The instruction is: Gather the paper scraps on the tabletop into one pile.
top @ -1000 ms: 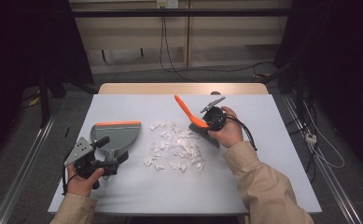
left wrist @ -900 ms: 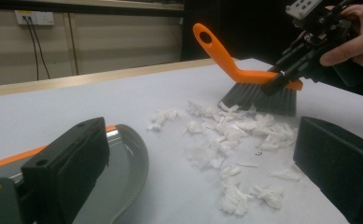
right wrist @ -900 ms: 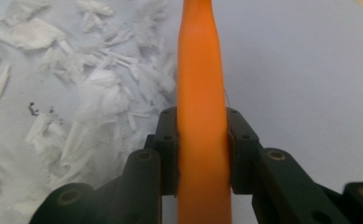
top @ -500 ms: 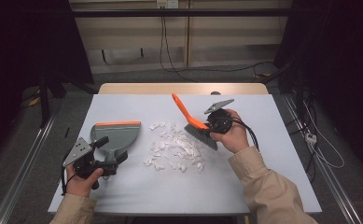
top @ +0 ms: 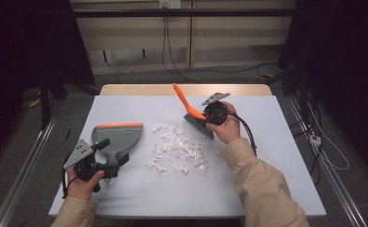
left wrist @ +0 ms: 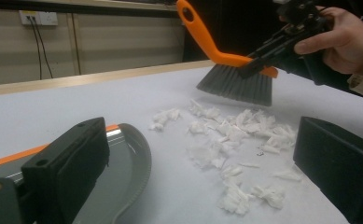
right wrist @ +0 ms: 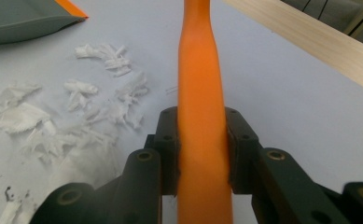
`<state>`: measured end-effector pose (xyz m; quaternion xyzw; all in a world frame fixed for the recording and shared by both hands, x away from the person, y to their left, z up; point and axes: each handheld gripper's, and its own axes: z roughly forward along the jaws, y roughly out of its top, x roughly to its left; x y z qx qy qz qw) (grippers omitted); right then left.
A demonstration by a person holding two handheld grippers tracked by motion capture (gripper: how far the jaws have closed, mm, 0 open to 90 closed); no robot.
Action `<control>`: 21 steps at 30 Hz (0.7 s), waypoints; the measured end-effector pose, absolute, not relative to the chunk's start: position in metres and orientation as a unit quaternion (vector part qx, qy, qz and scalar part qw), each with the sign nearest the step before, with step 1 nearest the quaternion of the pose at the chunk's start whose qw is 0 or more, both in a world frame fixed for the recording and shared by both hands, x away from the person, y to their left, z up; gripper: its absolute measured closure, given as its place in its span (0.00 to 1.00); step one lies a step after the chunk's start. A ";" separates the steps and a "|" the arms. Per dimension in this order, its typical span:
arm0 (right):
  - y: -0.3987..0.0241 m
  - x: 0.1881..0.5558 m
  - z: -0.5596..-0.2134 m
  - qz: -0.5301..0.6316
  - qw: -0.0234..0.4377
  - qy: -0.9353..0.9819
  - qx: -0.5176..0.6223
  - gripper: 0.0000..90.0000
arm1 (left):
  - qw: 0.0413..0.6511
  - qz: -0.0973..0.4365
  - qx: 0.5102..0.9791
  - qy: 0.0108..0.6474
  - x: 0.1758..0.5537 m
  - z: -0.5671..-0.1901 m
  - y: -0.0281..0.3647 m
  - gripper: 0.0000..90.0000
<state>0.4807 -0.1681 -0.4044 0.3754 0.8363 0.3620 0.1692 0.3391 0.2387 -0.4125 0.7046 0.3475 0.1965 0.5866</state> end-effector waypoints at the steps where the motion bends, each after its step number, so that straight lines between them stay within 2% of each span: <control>1: -0.165 0.484 -0.405 0.361 0.171 0.839 0.370 0.79 | 0.587 0.196 0.704 0.349 0.339 -0.412 0.238 0.04; 14: -0.122 0.528 -0.417 0.376 0.195 0.846 0.324 0.79 | 0.579 0.201 0.708 0.351 0.341 -0.414 0.236 0.04; 21: -0.100 0.531 -0.419 0.365 0.164 0.872 0.283 0.79 | 0.577 0.204 0.705 0.358 0.339 -0.415 0.237 0.04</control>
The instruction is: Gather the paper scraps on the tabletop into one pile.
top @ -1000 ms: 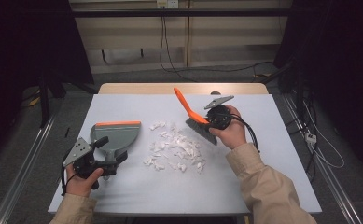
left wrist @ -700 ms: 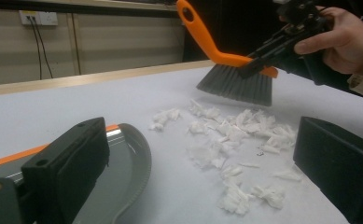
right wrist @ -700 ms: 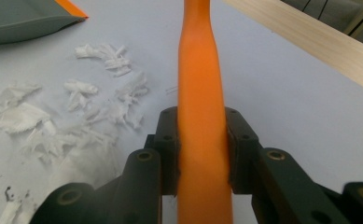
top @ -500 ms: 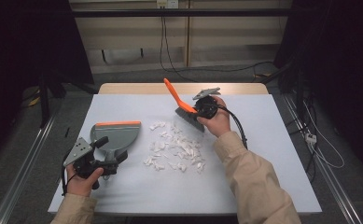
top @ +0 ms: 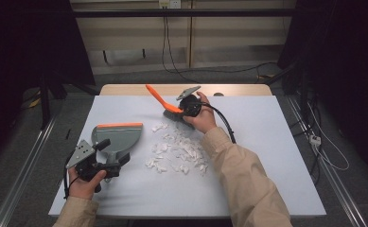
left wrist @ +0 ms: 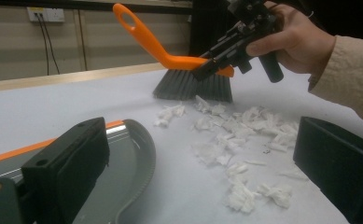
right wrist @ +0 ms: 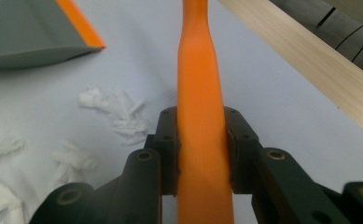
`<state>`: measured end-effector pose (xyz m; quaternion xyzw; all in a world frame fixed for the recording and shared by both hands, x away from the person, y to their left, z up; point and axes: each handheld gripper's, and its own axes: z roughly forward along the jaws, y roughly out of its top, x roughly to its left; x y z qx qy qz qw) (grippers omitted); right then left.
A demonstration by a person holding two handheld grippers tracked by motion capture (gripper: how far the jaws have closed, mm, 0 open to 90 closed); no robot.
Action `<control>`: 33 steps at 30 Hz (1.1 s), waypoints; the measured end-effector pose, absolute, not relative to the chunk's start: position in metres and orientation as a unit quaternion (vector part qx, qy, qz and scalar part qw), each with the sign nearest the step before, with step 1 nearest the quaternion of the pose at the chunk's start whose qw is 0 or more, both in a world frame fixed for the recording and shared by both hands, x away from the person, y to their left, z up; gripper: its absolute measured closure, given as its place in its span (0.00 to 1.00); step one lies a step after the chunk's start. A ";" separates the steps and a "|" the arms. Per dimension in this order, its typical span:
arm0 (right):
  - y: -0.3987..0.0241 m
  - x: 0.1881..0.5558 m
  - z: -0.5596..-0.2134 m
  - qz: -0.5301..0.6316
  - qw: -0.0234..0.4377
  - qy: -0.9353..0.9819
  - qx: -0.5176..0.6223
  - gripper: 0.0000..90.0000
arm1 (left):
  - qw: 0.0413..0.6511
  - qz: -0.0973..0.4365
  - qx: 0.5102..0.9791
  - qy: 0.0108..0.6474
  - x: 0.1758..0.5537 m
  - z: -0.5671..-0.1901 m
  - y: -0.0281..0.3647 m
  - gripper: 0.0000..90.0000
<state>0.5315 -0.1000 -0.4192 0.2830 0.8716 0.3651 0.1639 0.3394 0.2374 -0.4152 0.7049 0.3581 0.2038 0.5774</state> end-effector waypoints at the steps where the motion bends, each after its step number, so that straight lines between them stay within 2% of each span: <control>1: -0.099 0.529 -0.419 0.361 0.162 0.877 0.272 0.79 | 0.578 0.204 0.704 0.359 0.340 -0.415 0.238 0.04; 10: -0.102 0.499 -0.415 0.354 0.145 0.902 0.201 0.79 | 0.578 0.206 0.703 0.359 0.339 -0.414 0.240 0.04; 17: -0.104 0.470 -0.407 0.349 0.109 0.916 0.164 0.79 | 0.579 0.207 0.704 0.356 0.338 -0.414 0.241 0.04; 20: -0.107 0.463 -0.397 0.361 0.119 0.910 0.162 0.79 | 0.578 0.207 0.705 0.356 0.338 -0.414 0.241 0.04; 25: -0.111 0.476 -0.389 0.384 0.140 0.892 0.191 0.79 | 0.577 0.208 0.705 0.355 0.338 -0.414 0.241 0.04; 33: -0.088 0.504 -0.404 0.384 0.162 0.882 0.218 0.79 | 0.578 0.203 0.706 0.355 0.340 -0.415 0.239 0.04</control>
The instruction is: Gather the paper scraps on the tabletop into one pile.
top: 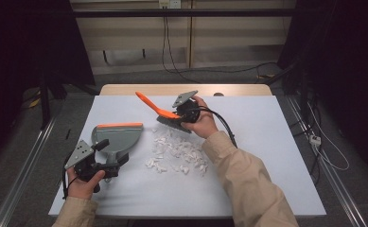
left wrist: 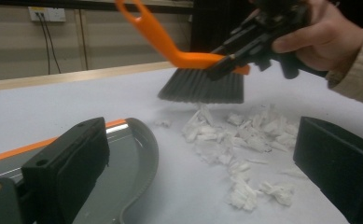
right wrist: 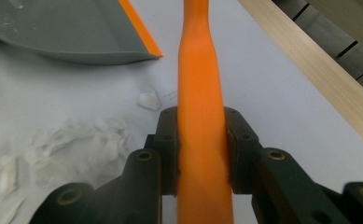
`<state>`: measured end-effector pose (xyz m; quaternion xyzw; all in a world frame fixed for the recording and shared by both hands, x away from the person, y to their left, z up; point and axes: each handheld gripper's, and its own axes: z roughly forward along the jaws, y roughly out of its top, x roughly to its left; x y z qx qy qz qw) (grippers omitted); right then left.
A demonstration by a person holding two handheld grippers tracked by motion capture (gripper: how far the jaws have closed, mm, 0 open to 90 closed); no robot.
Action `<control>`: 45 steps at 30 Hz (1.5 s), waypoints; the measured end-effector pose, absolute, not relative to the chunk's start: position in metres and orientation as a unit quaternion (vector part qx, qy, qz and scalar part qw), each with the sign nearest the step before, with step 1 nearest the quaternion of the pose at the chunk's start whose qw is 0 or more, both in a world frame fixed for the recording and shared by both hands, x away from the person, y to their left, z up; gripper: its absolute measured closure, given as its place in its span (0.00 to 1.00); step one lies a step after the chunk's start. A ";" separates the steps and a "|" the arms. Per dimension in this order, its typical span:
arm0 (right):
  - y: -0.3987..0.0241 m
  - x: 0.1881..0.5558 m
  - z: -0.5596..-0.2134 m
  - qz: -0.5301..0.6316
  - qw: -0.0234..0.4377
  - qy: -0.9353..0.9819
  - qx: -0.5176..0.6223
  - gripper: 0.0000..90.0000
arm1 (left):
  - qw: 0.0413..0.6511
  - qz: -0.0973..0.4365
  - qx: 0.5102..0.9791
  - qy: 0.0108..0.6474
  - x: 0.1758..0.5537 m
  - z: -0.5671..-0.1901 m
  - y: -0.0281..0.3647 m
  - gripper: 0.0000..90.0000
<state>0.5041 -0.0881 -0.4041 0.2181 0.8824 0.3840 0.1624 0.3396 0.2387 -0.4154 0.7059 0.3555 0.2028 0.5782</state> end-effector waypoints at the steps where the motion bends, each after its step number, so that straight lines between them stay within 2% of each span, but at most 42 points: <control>1: -0.085 0.507 -0.406 0.384 0.168 0.881 0.218 0.79 | 0.578 0.204 0.706 0.356 0.340 -0.415 0.239 0.04; 4: -0.074 0.512 -0.412 0.369 0.174 0.888 0.212 0.79 | 0.577 0.205 0.706 0.356 0.340 -0.415 0.240 0.04; 7: -0.067 0.512 -0.417 0.364 0.156 0.897 0.197 0.79 | 0.579 0.205 0.703 0.358 0.340 -0.415 0.241 0.04; 21: -0.086 0.461 -0.405 0.360 0.105 0.920 0.116 0.79 | 0.577 0.206 0.705 0.357 0.338 -0.415 0.243 0.04; 29: -0.112 0.468 -0.385 0.406 0.133 0.888 0.169 0.79 | 0.576 0.205 0.707 0.356 0.338 -0.415 0.242 0.04; 38: -0.114 0.489 -0.410 0.357 0.171 0.894 0.209 0.79 | 0.575 0.202 0.709 0.355 0.339 -0.417 0.241 0.04; 45: -0.102 0.479 -0.414 0.364 0.142 0.902 0.185 0.79 | 0.577 0.200 0.708 0.355 0.340 -0.417 0.242 0.04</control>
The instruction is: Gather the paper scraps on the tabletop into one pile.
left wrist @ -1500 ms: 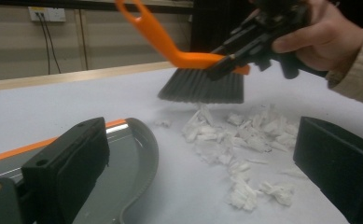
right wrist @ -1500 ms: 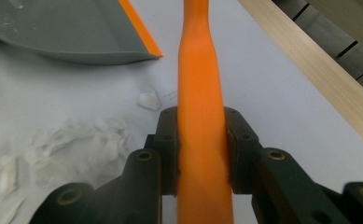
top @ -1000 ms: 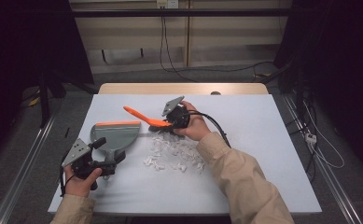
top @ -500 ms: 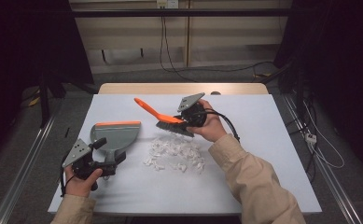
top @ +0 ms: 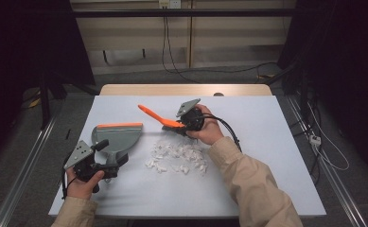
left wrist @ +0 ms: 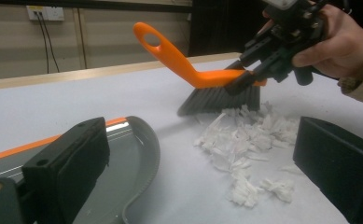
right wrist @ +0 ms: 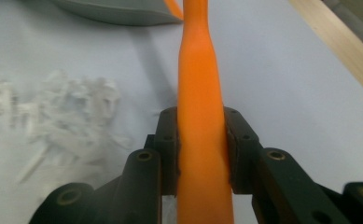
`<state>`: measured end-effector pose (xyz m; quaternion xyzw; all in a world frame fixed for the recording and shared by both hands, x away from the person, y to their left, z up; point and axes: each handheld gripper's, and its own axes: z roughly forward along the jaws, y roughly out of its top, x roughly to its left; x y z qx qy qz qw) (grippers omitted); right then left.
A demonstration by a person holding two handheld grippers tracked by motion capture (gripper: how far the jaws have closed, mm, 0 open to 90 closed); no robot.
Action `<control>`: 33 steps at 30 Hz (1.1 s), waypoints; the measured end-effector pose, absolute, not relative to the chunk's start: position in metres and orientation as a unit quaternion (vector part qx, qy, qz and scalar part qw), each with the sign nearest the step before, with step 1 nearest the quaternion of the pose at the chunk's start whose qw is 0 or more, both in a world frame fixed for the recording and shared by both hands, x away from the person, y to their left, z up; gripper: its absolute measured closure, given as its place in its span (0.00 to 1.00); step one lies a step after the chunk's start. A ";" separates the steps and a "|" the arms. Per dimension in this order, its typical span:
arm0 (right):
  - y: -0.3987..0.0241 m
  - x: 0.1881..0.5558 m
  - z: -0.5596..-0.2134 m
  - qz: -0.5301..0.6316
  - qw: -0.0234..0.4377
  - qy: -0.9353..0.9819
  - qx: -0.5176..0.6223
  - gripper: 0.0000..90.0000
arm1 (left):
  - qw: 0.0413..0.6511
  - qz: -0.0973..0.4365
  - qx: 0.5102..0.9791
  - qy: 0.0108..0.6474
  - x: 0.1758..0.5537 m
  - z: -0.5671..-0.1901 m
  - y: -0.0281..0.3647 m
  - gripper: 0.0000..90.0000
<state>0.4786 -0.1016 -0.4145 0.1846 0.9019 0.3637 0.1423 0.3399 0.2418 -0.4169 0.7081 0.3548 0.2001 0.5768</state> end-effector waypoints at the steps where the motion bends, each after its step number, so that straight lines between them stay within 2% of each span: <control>1: -0.101 0.475 -0.414 0.367 0.135 0.903 0.179 0.79 | 0.576 0.200 0.709 0.353 0.340 -0.417 0.242 0.04; 7: -0.102 0.459 -0.406 0.393 0.104 0.900 0.160 0.79 | 0.578 0.196 0.712 0.349 0.341 -0.417 0.240 0.04; 17: -0.120 0.458 -0.383 0.404 0.135 0.883 0.194 0.79 | 0.581 0.191 0.712 0.344 0.343 -0.418 0.240 0.04; 25: -0.147 0.470 -0.401 0.366 0.168 0.880 0.251 0.79 | 0.583 0.184 0.716 0.337 0.344 -0.419 0.238 0.04; 33: -0.149 0.457 -0.415 0.364 0.158 0.882 0.253 0.79 | 0.582 0.181 0.719 0.333 0.344 -0.419 0.235 0.04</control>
